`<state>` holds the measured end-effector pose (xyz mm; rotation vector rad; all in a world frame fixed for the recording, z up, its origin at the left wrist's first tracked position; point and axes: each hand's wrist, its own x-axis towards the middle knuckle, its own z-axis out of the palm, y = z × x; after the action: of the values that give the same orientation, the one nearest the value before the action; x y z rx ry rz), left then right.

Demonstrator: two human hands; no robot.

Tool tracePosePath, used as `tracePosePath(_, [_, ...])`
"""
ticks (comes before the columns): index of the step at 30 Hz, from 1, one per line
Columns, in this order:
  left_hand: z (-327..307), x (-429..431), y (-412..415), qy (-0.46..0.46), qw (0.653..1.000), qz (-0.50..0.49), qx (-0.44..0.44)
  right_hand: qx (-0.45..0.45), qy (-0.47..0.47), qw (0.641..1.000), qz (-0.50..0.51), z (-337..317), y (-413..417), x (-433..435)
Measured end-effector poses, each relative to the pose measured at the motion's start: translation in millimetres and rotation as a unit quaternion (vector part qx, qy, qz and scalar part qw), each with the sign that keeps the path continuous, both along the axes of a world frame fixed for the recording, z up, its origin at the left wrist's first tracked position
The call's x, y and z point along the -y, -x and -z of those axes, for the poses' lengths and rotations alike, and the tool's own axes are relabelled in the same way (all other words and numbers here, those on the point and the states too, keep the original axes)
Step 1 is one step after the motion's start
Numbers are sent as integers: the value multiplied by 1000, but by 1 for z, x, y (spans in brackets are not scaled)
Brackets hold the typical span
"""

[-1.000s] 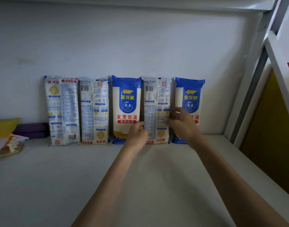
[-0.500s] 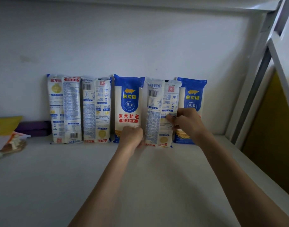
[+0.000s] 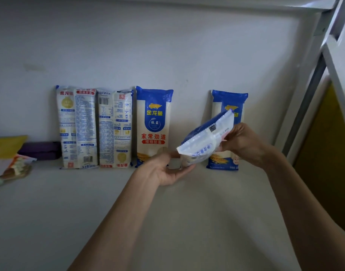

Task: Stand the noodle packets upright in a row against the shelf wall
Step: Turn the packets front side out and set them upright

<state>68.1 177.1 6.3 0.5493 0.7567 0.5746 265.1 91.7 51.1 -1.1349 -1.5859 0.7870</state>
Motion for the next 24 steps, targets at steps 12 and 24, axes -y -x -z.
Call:
tracePosePath(12, [-30, -5, 17, -209, 977, -9, -34, -8, 324, 946, -17, -19, -11, 18])
tracePosePath(24, [-36, -4, 14, -366, 919, -147, 3, 73, 292, 952, -64, 9, 14, -4])
